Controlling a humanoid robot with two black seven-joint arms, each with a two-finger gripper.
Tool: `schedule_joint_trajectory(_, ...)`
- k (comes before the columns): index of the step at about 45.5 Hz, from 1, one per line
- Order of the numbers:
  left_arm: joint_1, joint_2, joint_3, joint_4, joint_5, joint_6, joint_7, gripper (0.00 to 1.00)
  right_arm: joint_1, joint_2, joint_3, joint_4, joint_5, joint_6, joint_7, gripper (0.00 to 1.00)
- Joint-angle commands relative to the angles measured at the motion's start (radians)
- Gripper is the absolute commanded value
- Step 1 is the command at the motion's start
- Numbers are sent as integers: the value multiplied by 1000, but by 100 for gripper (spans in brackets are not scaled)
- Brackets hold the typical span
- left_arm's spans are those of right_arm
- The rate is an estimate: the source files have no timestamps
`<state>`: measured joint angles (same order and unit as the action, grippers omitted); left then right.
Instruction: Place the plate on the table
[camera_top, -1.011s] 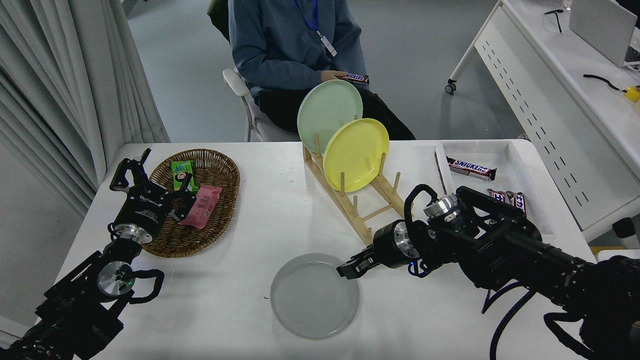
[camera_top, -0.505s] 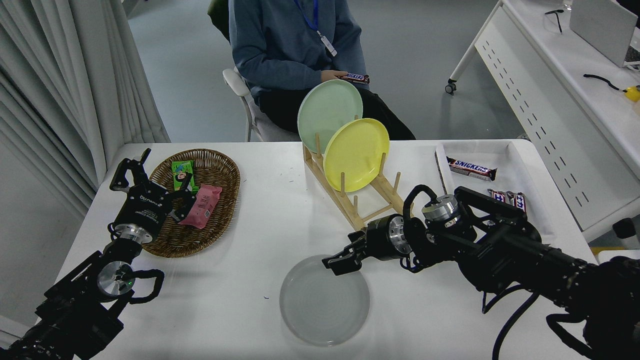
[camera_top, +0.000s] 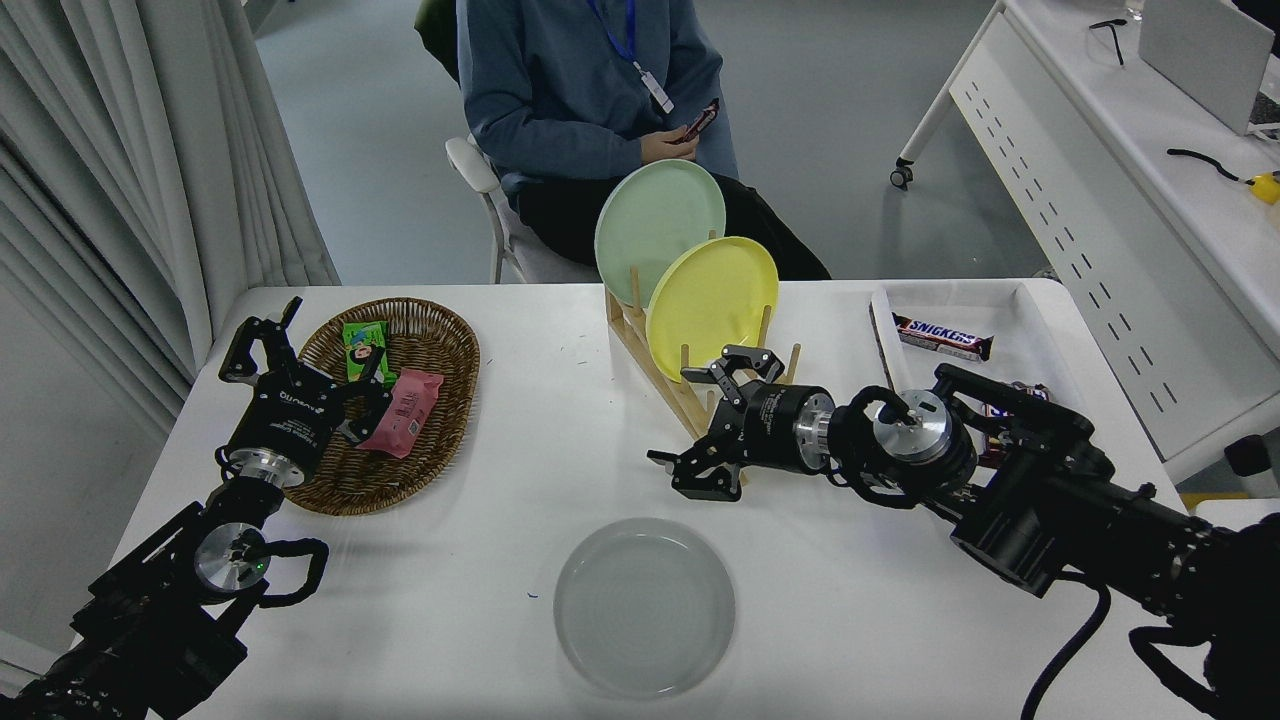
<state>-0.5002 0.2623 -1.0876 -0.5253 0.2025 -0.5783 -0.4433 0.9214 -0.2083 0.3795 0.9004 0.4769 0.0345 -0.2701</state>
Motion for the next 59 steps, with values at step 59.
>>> schedule_joint_trajectory(59,0,0,0,-1,0,0,0,100,-374,-54,808,-284,-540,280,359,100)
